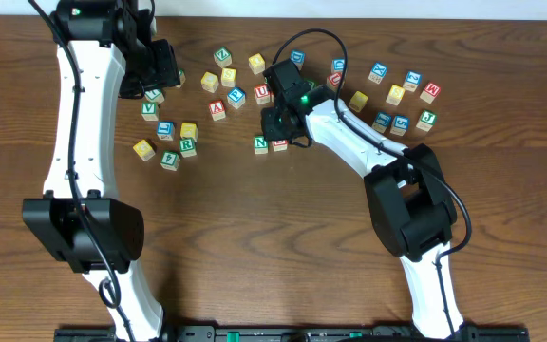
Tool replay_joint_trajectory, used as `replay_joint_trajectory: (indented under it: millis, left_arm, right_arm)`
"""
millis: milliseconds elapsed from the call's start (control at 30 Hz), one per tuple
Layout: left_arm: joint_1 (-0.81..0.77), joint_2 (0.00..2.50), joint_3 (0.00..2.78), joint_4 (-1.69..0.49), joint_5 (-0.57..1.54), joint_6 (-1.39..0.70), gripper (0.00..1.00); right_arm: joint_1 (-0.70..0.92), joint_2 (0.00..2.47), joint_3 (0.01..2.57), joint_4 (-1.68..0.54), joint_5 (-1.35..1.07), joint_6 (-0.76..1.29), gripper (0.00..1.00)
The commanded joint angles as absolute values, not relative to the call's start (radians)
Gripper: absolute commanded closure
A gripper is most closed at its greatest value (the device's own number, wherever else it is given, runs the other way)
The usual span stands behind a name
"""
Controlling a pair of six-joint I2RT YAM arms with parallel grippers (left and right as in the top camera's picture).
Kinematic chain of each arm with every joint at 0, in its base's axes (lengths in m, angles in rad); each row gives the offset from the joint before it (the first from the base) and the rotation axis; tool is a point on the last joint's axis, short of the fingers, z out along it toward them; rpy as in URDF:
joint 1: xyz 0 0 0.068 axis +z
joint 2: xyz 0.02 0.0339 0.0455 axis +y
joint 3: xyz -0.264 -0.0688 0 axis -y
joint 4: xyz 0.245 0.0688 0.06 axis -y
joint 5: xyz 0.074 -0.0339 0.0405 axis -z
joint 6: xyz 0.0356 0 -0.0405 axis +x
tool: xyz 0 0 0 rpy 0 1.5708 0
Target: Spell out NEURIPS
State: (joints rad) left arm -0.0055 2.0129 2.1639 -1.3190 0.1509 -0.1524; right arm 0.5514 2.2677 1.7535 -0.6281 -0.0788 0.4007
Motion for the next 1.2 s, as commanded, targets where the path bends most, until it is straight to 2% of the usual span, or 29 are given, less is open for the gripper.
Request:
replay_joint_trajectory:
  millis: [0,400,767,1167]
  left_arm:
    - [-0.015,2.022,2.154,-1.319,0.142,-0.139,0.43]
    - [-0.019,2.022,2.143,-1.319,0.142,-0.139,0.43]
    - [-0.019,2.022,2.143,-1.321,0.142,-0.139,0.43]
    - [-0.019,2.022,2.143,-1.318,0.142,-0.139,0.43]
  right_arm:
    - [0.559,2.278,1.765,-0.653,-0.081,0.389,0.99]
    - [0.560,2.278,1.765,-0.671,-0.081,0.408,0.99]
    - [0.553,2.278,1.766,-0.507,-0.144,0.398,0.99]
    - [0.614,2.278,1.765,-0.522,-0.137,0.389,0.99]
